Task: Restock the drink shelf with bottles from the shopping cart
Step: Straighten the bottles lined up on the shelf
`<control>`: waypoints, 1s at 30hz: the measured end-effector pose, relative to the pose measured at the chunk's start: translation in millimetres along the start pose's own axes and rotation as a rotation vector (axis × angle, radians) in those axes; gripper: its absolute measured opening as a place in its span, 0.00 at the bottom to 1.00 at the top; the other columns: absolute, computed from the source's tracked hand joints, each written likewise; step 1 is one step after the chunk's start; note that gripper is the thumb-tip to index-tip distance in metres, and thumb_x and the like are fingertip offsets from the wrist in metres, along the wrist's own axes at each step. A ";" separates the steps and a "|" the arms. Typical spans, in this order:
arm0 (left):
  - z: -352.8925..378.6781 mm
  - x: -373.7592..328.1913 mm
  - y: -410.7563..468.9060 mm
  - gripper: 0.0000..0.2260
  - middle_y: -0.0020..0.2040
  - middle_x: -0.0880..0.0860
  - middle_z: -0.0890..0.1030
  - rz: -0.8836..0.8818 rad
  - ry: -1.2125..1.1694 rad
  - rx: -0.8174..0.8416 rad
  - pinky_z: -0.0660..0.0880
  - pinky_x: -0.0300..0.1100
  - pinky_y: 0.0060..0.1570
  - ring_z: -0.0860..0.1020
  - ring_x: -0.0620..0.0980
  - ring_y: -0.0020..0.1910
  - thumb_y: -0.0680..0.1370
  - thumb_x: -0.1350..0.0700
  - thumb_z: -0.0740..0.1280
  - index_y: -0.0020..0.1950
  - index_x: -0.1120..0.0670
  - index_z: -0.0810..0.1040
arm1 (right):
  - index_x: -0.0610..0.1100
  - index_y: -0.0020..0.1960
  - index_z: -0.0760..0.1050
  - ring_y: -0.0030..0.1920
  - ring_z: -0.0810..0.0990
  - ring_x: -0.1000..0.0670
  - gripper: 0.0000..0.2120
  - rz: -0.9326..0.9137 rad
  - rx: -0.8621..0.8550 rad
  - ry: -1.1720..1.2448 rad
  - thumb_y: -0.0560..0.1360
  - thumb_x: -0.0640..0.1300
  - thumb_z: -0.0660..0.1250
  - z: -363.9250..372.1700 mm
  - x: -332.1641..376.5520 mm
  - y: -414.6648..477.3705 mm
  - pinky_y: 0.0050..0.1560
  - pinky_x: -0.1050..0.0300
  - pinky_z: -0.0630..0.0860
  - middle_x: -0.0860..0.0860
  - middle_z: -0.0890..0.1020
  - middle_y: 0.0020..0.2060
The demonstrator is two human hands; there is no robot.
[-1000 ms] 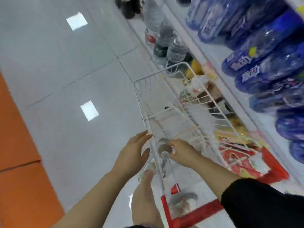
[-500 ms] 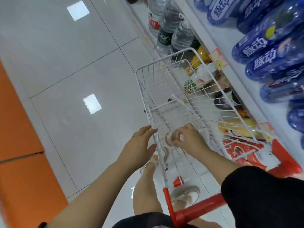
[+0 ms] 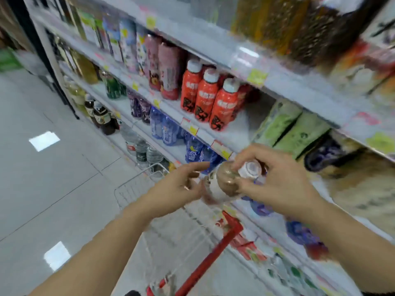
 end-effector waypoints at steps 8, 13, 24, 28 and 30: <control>79.3 -188.8 -14.6 0.35 0.67 0.35 0.70 0.360 0.005 0.323 0.63 0.38 0.66 0.67 0.33 0.66 0.70 0.54 0.75 0.71 0.38 0.61 | 0.50 0.40 0.75 0.42 0.78 0.42 0.07 -0.128 -0.181 0.107 0.63 0.42 0.67 -170.8 67.7 -74.8 0.42 0.48 0.75 0.45 0.80 0.40; 143.8 -254.5 -25.3 0.30 0.63 0.43 0.77 0.535 -0.127 0.291 0.71 0.44 0.63 0.75 0.42 0.62 0.71 0.59 0.74 0.69 0.45 0.67 | 0.49 0.45 0.78 0.36 0.78 0.48 0.11 -0.107 -0.318 0.055 0.67 0.36 0.67 -238.8 75.5 -127.8 0.35 0.57 0.74 0.50 0.82 0.43; 165.7 -341.5 19.4 0.29 0.61 0.42 0.76 0.813 -0.174 -0.128 0.73 0.35 0.58 0.74 0.37 0.60 0.70 0.59 0.74 0.68 0.47 0.67 | 0.58 0.54 0.73 0.53 0.76 0.63 0.16 0.173 -0.743 -0.232 0.70 0.46 0.71 -301.3 14.4 -202.2 0.54 0.70 0.72 0.62 0.79 0.51; 172.9 -346.4 47.2 0.30 0.63 0.44 0.75 0.803 -0.220 -0.148 0.72 0.48 0.64 0.73 0.42 0.64 0.71 0.59 0.74 0.69 0.46 0.66 | 0.51 0.60 0.75 0.54 0.75 0.59 0.16 0.428 -0.682 -0.372 0.72 0.43 0.70 -305.2 -39.1 -210.6 0.54 0.69 0.65 0.59 0.77 0.51; 176.3 -344.4 60.0 0.31 0.65 0.44 0.74 0.785 -0.195 -0.201 0.70 0.50 0.65 0.71 0.42 0.65 0.71 0.57 0.74 0.69 0.44 0.65 | 0.49 0.62 0.75 0.57 0.74 0.56 0.18 0.504 -0.612 -0.439 0.73 0.41 0.68 -302.9 -57.4 -210.9 0.51 0.72 0.62 0.56 0.76 0.53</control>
Point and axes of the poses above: each hand's wrist, its own y-axis towards the middle knuckle, its own z-axis out of the palm, x = y × z, the point moved 6 cm from there along y, towards the middle knuckle
